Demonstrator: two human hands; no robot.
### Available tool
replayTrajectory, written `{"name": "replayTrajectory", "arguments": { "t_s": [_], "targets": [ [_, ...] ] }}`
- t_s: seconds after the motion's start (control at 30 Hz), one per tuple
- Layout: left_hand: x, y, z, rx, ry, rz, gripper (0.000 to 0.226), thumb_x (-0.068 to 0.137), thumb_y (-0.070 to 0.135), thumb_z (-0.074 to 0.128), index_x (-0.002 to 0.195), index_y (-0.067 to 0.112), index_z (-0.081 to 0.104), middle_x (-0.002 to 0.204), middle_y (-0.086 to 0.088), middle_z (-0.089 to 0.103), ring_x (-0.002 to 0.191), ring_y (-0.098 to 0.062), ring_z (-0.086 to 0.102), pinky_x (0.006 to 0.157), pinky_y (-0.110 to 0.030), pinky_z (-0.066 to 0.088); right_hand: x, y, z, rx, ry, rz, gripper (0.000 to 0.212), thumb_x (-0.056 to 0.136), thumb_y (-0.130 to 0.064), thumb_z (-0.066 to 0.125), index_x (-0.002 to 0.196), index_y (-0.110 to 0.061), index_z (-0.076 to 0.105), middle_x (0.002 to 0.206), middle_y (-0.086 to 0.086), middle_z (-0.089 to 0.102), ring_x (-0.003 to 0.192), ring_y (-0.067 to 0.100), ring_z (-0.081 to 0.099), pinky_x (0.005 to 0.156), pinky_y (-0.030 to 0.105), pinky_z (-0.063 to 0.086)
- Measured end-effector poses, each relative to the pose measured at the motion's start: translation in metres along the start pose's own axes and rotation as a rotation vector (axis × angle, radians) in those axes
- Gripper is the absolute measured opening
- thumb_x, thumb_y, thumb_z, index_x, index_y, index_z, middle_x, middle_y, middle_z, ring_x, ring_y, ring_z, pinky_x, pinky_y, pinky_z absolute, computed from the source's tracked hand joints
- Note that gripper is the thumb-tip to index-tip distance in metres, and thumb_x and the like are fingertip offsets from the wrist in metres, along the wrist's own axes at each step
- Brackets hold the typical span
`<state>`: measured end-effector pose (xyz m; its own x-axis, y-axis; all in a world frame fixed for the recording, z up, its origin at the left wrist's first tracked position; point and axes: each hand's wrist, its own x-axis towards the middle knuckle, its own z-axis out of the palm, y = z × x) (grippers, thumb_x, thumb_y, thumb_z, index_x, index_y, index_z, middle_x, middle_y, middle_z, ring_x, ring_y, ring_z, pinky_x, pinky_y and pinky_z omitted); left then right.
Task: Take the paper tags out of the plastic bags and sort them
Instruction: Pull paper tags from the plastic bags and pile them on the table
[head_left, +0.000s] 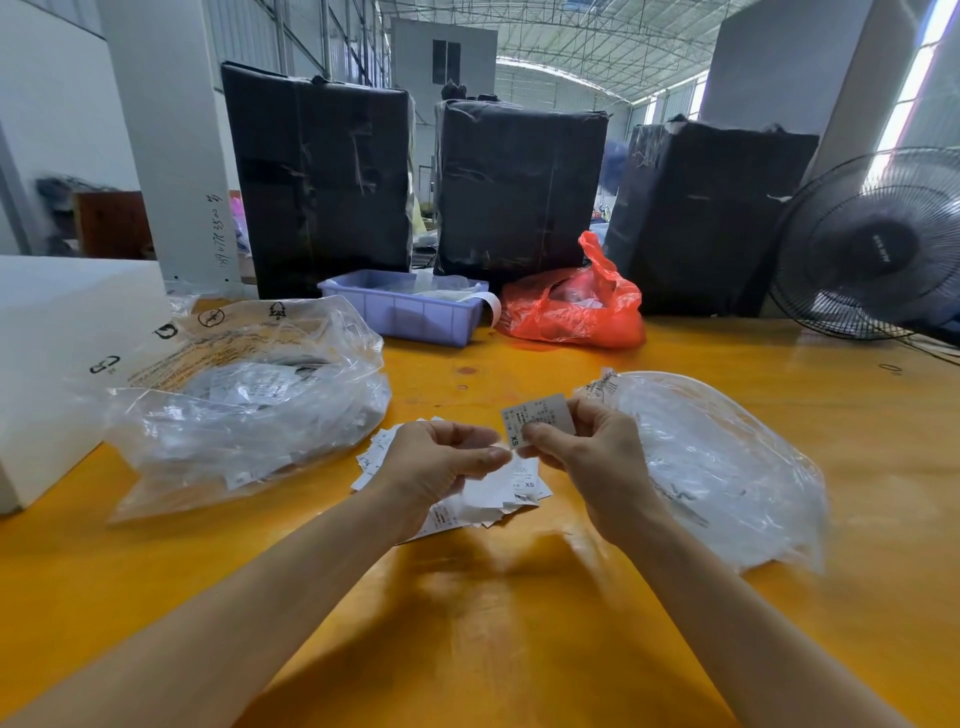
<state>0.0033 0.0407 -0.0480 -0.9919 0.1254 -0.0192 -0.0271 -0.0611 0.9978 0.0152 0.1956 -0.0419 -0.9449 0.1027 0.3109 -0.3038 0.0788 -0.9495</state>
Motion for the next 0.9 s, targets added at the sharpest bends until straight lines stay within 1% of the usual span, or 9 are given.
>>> {"name": "replayTrajectory", "arguments": {
  "t_s": [0.2, 0.37, 0.53, 0.67, 0.73, 0.77, 0.83, 0.9],
  "targets": [
    [0.0004, -0.0016, -0.0005, 0.021, -0.007, 0.006, 0.024, 0.067, 0.006, 0.08, 0.088, 0.01, 0.069, 0.07, 0.005, 0.067, 0.064, -0.008, 0.056, 0.062, -0.022, 0.04, -0.0004, -0.0004, 0.0004, 0.013, -0.006, 0.011, 0.013, 0.08, -0.003, 0.07, 0.087, -0.012, 0.064, 0.082, 0.009, 0.07, 0.067, 0.019, 0.07, 0.06, 0.021, 0.051],
    [0.0007, -0.0024, 0.0001, 0.049, -0.012, 0.01, 0.023, 0.067, 0.007, 0.081, 0.087, 0.012, 0.07, 0.07, 0.006, 0.068, 0.064, -0.008, 0.056, 0.065, -0.024, 0.041, -0.0006, -0.0011, 0.0, 0.019, -0.003, 0.009, 0.014, 0.08, -0.001, 0.07, 0.086, -0.012, 0.064, 0.081, 0.009, 0.069, 0.064, 0.017, 0.069, 0.06, 0.021, 0.052],
    [0.0006, -0.0024, -0.001, 0.028, -0.011, 0.021, 0.017, 0.071, 0.004, 0.078, 0.083, 0.01, 0.068, 0.058, 0.009, 0.066, 0.061, -0.01, 0.054, 0.06, -0.023, 0.04, -0.0012, -0.0001, 0.0029, -0.016, -0.024, 0.014, 0.015, 0.078, 0.001, 0.07, 0.082, -0.012, 0.065, 0.08, 0.011, 0.069, 0.066, 0.017, 0.067, 0.059, 0.02, 0.053],
    [0.0009, -0.0018, -0.0012, 0.032, 0.003, 0.022, 0.022, 0.07, 0.004, 0.078, 0.091, 0.005, 0.069, 0.067, 0.002, 0.064, 0.057, -0.008, 0.053, 0.056, -0.022, 0.038, -0.0023, 0.001, 0.0018, -0.06, -0.089, 0.01, 0.011, 0.079, -0.001, 0.07, 0.083, -0.011, 0.065, 0.074, 0.008, 0.069, 0.06, 0.011, 0.066, 0.054, 0.015, 0.048],
    [0.0015, -0.0023, -0.0012, 0.043, 0.008, 0.027, 0.019, 0.07, 0.005, 0.079, 0.086, 0.008, 0.069, 0.065, 0.004, 0.065, 0.055, -0.007, 0.054, 0.056, -0.022, 0.038, -0.0024, 0.0013, 0.0017, -0.142, -0.128, 0.006, 0.005, 0.085, -0.005, 0.065, 0.087, -0.01, 0.066, 0.074, 0.005, 0.068, 0.058, 0.007, 0.064, 0.052, 0.013, 0.045],
    [0.0016, -0.0025, -0.0014, 0.051, 0.01, 0.03, 0.018, 0.069, 0.005, 0.079, 0.083, 0.01, 0.068, 0.062, 0.006, 0.066, 0.054, -0.006, 0.055, 0.056, -0.023, 0.038, -0.0025, 0.0009, 0.002, -0.189, -0.151, 0.009, 0.005, 0.089, -0.008, 0.061, 0.09, -0.009, 0.066, 0.075, 0.003, 0.067, 0.058, 0.006, 0.063, 0.052, 0.014, 0.044],
    [0.002, -0.0029, -0.0021, 0.06, 0.019, 0.038, 0.017, 0.069, 0.006, 0.08, 0.08, 0.011, 0.068, 0.06, 0.006, 0.065, 0.051, -0.004, 0.055, 0.055, -0.023, 0.037, -0.0028, -0.0014, 0.0024, -0.236, -0.21, 0.036, 0.017, 0.095, -0.008, 0.049, 0.093, -0.007, 0.065, 0.076, 0.003, 0.064, 0.061, 0.008, 0.059, 0.056, 0.019, 0.044],
    [0.0026, -0.003, -0.0024, 0.063, 0.026, 0.041, 0.019, 0.068, 0.006, 0.08, 0.083, 0.009, 0.068, 0.063, 0.002, 0.066, 0.05, -0.004, 0.055, 0.053, -0.022, 0.037, -0.0045, -0.0055, 0.003, -0.232, -0.282, 0.082, 0.027, 0.097, -0.004, 0.037, 0.09, -0.006, 0.063, 0.078, 0.009, 0.059, 0.066, 0.014, 0.054, 0.061, 0.025, 0.042]
  ]
}}
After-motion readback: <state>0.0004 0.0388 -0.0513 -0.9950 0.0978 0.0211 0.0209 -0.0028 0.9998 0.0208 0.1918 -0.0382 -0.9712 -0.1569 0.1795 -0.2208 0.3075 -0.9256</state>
